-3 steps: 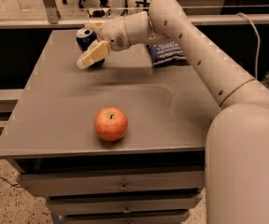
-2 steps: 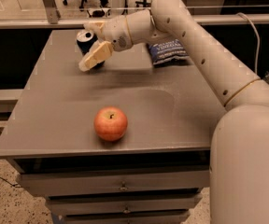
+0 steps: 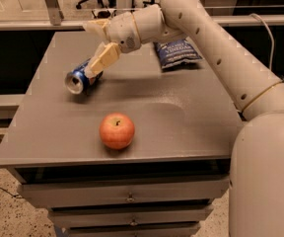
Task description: Knock pepsi can over
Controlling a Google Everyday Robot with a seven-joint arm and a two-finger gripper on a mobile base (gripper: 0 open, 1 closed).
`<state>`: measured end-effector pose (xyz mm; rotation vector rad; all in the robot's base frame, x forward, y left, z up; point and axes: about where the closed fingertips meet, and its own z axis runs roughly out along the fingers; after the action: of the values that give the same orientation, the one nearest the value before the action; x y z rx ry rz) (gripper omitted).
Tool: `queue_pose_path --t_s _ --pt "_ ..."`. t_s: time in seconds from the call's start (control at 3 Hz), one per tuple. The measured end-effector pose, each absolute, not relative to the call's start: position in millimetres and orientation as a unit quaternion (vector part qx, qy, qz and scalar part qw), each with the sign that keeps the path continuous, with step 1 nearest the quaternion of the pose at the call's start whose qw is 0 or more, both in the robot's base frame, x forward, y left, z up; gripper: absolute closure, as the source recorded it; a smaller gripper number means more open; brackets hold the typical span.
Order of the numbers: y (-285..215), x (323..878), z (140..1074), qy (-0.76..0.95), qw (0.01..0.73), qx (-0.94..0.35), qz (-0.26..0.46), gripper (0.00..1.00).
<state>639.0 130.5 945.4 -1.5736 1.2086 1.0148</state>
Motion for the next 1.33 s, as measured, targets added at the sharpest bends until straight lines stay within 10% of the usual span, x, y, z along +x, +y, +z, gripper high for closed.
queue_pose_path --t_s 1.33 --pt "11 686 929 0.58 0.488 -0.559 0.338 0.0"
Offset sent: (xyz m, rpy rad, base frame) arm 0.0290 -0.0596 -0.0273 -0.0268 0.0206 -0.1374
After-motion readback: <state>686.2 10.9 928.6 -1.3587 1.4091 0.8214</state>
